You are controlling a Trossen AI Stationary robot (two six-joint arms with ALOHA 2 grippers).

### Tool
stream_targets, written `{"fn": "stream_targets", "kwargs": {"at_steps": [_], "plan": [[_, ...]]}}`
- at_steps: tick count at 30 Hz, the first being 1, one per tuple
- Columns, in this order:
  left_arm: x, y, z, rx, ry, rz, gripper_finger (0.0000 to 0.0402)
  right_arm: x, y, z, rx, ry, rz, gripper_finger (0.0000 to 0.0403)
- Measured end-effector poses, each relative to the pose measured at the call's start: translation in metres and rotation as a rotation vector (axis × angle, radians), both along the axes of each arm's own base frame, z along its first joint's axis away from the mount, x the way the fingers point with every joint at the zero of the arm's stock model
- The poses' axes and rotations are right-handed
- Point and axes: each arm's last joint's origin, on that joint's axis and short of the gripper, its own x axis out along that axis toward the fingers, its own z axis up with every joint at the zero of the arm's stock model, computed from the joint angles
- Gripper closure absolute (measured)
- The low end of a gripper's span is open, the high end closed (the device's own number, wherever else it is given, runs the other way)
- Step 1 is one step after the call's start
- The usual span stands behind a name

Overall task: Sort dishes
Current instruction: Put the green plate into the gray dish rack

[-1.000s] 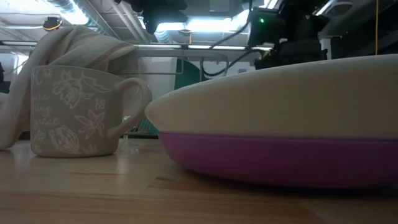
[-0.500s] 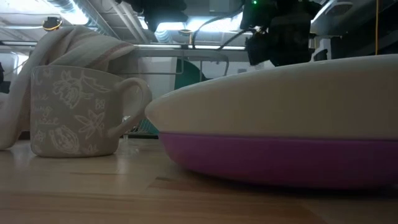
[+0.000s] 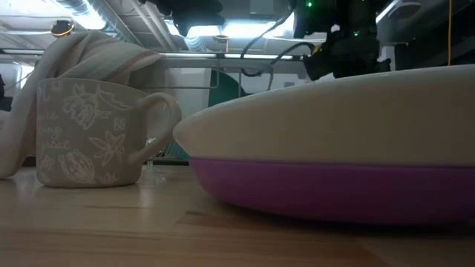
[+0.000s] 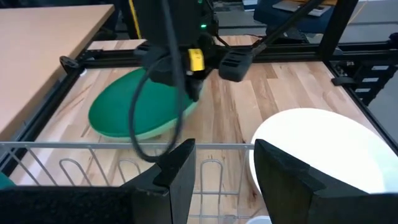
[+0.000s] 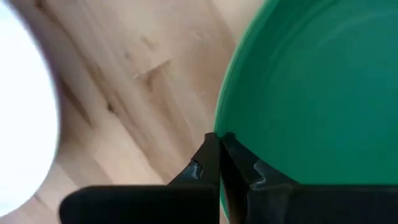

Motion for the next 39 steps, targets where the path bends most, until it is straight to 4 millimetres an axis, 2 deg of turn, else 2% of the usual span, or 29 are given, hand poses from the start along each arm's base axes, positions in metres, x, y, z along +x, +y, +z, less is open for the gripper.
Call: {"fn": "stream_targets", "kwargs": {"at_steps": [4,11,15,21,28,36,39], "plan": [[0.000,0.000,0.000,-0.001,0.000,0.000,0.0249,0.003,0.002,0.001,0.069,-0.038,0.017,0.0402],[0.004,-0.003,-0.001,0.024,-0.015,-0.023,0.0249,0.004,0.002,0.002,0.065,-0.046,0.054,0.0403],[0.018,-0.007,-0.005,0.077,-0.080,-0.056,0.0249,0.008,0.002,0.009,0.073,-0.080,0.075,0.0403],[0.041,-0.010,-0.023,0.172,-0.098,-0.096,0.0249,0.017,0.003,0.029,0.086,-0.158,0.111,0.0403],[0.052,-0.010,-0.039,0.209,-0.063,-0.113,0.0249,0.019,0.003,0.043,0.088,-0.180,0.132,0.0403],[0.061,-0.007,-0.030,0.263,-0.211,-0.101,0.0249,0.021,0.003,0.048,0.116,-0.201,0.139,0.0403],[0.064,-0.002,-0.032,0.251,-0.217,-0.080,0.0249,0.021,0.004,0.048,0.132,-0.203,0.142,0.0403]]}}
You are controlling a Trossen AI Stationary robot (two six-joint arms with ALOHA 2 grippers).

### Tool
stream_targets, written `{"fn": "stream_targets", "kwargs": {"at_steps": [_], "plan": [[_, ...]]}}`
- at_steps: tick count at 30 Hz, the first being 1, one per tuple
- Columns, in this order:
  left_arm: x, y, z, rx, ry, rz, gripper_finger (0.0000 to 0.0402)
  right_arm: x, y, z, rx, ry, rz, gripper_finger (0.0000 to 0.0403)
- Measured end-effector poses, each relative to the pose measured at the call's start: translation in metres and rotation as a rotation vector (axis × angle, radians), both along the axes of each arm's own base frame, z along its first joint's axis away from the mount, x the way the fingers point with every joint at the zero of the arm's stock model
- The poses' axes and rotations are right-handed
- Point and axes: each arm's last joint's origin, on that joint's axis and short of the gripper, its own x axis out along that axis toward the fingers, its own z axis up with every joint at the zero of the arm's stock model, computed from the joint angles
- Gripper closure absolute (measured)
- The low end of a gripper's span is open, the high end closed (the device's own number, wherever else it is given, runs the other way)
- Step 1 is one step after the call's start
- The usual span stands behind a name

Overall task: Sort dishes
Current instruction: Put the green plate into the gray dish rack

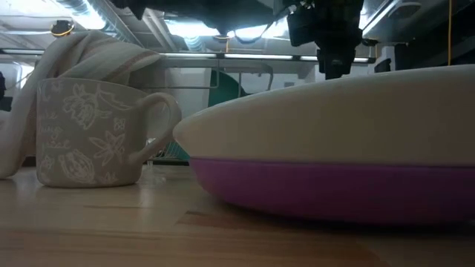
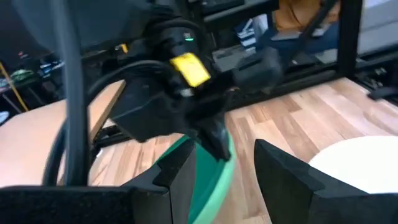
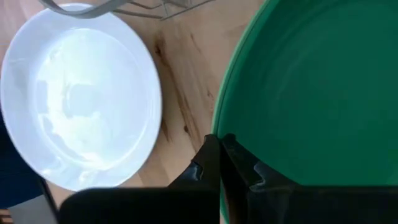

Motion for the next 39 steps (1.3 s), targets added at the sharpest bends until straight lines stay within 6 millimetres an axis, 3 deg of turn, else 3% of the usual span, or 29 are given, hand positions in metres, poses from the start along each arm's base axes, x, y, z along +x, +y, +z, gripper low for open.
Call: {"fn": "stream_targets", "kwargs": {"at_steps": [13,20,32,39], "plan": [[0.013,0.002,-0.027,-0.024,0.081,0.006,0.0249,-0.011,-0.004,-0.014,-0.142,0.165,-0.102,0.0403],[0.013,0.002,-0.029,-0.008,0.088,0.002,0.0249,-0.013,-0.001,-0.021,-0.042,0.175,-0.076,0.0403],[0.013,0.002,-0.029,-0.008,0.088,0.003,0.0249,-0.027,-0.008,-0.023,-0.268,0.326,-0.197,0.0403],[0.013,0.002,-0.029,-0.010,0.089,0.003,0.0249,-0.017,-0.003,-0.022,-0.095,0.222,-0.110,0.0402]]}}
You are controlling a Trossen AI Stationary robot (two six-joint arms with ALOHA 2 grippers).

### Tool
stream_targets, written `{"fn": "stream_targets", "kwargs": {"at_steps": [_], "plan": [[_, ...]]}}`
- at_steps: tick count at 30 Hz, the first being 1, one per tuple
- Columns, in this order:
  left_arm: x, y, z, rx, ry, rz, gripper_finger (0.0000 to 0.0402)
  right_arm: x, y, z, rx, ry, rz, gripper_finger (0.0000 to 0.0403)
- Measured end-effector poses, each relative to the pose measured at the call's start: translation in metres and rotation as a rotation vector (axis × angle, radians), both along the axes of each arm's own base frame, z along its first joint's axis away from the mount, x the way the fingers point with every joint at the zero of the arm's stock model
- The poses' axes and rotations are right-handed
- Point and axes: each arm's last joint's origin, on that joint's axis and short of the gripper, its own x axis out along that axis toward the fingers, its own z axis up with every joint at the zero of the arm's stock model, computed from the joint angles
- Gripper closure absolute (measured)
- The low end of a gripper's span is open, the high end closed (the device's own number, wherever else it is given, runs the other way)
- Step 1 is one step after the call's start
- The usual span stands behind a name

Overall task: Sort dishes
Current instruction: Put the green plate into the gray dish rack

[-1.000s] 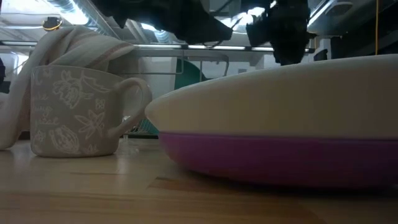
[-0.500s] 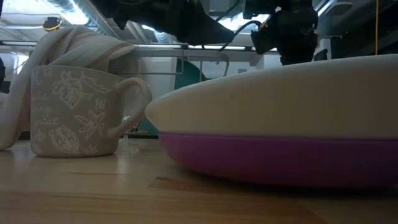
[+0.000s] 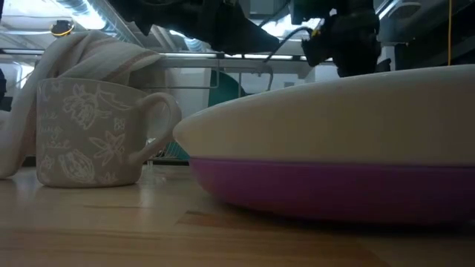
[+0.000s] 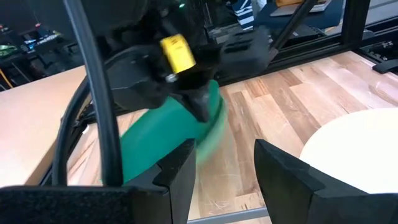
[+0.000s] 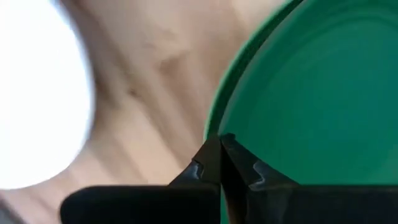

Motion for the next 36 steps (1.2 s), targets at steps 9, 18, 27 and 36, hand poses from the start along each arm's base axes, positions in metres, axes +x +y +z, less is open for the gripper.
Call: {"fn": "stream_targets", "kwargs": {"at_steps": [9,18,27,36], "plan": [[0.000,0.000,0.000,-0.003,0.001,0.000,0.0249,0.001,0.000,0.000,0.008,-0.009,0.012,0.0402],[0.001,-0.001,0.003,0.022,-0.031,-0.025,0.0249,0.004,0.003,0.007,0.098,-0.047,0.046,0.0402],[0.001,-0.001,0.003,-0.006,-0.027,-0.023,0.0249,0.005,0.001,-0.001,0.046,-0.065,0.032,0.0392],[0.000,-0.005,0.003,0.001,-0.025,-0.037,0.0249,0.000,0.002,-0.033,0.043,-0.057,0.032,0.0311]]}}
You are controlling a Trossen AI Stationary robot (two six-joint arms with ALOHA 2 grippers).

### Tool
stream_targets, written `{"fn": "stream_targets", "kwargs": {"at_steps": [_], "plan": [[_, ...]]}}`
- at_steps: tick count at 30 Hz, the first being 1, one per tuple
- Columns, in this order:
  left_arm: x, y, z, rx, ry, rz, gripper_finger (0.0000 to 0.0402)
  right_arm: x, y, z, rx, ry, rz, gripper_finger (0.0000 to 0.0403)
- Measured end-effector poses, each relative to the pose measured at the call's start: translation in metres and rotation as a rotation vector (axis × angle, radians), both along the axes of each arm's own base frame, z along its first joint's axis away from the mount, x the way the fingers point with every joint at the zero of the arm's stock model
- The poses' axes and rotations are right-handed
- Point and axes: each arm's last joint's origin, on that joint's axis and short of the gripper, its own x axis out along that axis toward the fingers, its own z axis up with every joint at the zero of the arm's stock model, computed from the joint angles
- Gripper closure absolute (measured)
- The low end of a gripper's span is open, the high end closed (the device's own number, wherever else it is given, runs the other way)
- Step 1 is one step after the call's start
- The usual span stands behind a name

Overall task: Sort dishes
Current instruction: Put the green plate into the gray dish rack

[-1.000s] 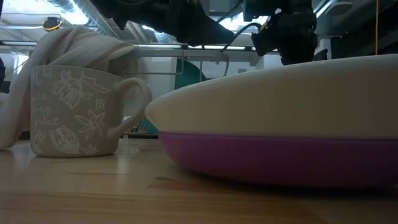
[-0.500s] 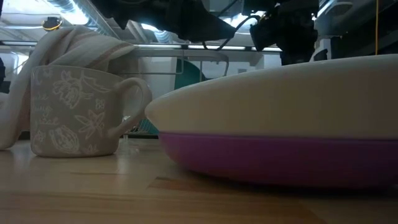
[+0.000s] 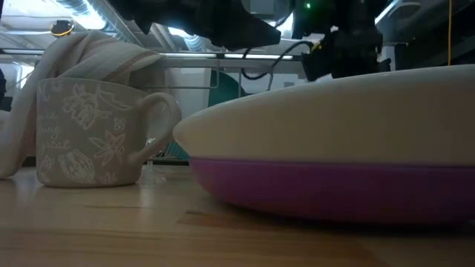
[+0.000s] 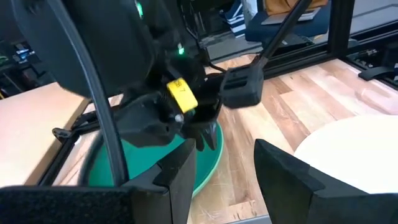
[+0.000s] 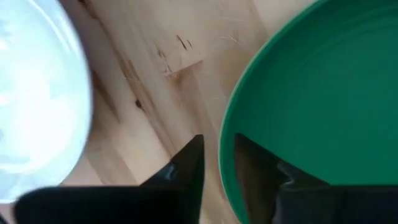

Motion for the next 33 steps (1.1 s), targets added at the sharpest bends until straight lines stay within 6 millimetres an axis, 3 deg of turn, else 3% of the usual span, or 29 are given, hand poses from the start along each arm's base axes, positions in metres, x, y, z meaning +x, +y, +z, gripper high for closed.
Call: {"fn": "stream_targets", "kwargs": {"at_steps": [7,19,28,33], "plan": [[0.000,0.000,0.000,0.001,0.002,0.000,0.0249,-0.008,-0.004,-0.024,-0.146,0.025,-0.018,0.0264],[0.000,0.000,0.000,0.000,0.002,0.001,0.0249,-0.034,-0.005,-0.076,-0.242,0.056,-0.034,0.0260],[0.000,0.000,0.000,0.000,0.001,0.001,0.0249,-0.049,-0.013,-0.087,-0.565,0.142,-0.072,0.0260],[0.000,0.000,0.000,0.000,0.001,0.001,0.0249,-0.049,-0.014,-0.088,-0.582,0.143,-0.074,0.0260]]}}
